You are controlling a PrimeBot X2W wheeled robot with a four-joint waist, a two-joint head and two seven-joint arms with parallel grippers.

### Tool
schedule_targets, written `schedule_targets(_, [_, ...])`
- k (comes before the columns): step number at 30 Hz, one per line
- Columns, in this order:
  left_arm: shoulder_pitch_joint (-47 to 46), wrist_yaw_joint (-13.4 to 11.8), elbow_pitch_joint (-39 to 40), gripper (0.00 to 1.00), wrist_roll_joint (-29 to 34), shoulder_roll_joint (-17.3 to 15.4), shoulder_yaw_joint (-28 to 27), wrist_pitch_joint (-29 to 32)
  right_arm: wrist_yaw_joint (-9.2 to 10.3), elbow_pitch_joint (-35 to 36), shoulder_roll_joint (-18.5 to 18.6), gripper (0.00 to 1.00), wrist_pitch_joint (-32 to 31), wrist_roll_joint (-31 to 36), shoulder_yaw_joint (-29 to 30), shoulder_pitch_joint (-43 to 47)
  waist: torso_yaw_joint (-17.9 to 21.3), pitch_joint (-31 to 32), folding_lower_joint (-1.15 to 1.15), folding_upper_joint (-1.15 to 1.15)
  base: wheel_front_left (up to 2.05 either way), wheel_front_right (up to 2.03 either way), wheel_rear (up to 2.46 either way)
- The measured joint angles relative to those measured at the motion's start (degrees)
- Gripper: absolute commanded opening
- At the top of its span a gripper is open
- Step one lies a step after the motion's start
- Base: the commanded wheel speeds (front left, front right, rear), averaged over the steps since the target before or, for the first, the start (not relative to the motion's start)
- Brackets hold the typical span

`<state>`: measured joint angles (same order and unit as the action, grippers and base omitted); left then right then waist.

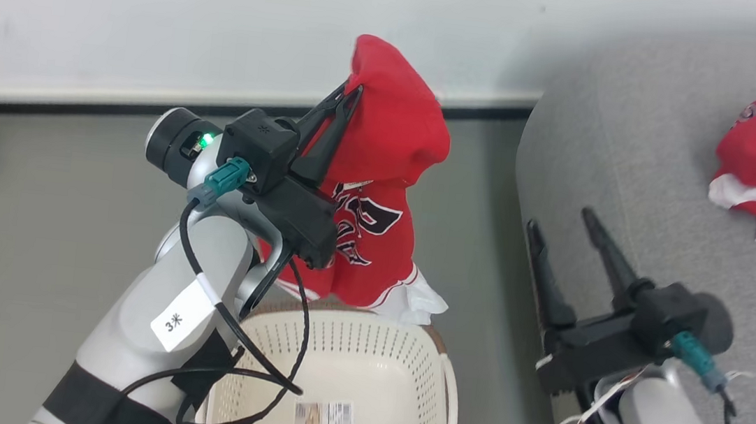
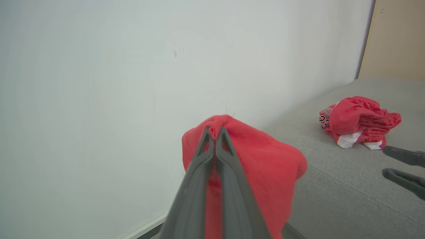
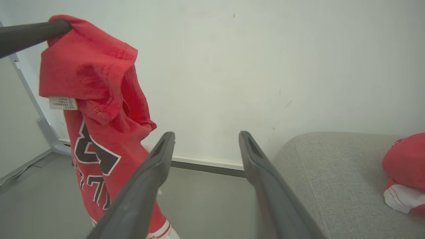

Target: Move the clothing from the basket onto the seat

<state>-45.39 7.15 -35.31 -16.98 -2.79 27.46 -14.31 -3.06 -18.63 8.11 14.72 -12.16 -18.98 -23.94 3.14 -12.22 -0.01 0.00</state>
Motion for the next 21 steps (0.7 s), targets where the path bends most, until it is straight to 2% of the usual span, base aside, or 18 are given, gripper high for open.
schedule_targets(7, [0.0,0.4,-0.5,0.0,-1.5,0.2,0.8,0.0,-1.51,-3.5,-0.9,1.0,0.0,0.0,-3.0,1.5,0.3,5.7,0.0,0.0,0.0,0.0,0.0])
schedule_targets(21, [2.3,0.4,0.6,0.0,-5.1,0.6,3.5,0.7,-3.01,-8.1,-2.7,1.0,0.0,0.1,-9.2,3.5,0.2,15.6,0.0,-0.01,0.0,0.0,0.0])
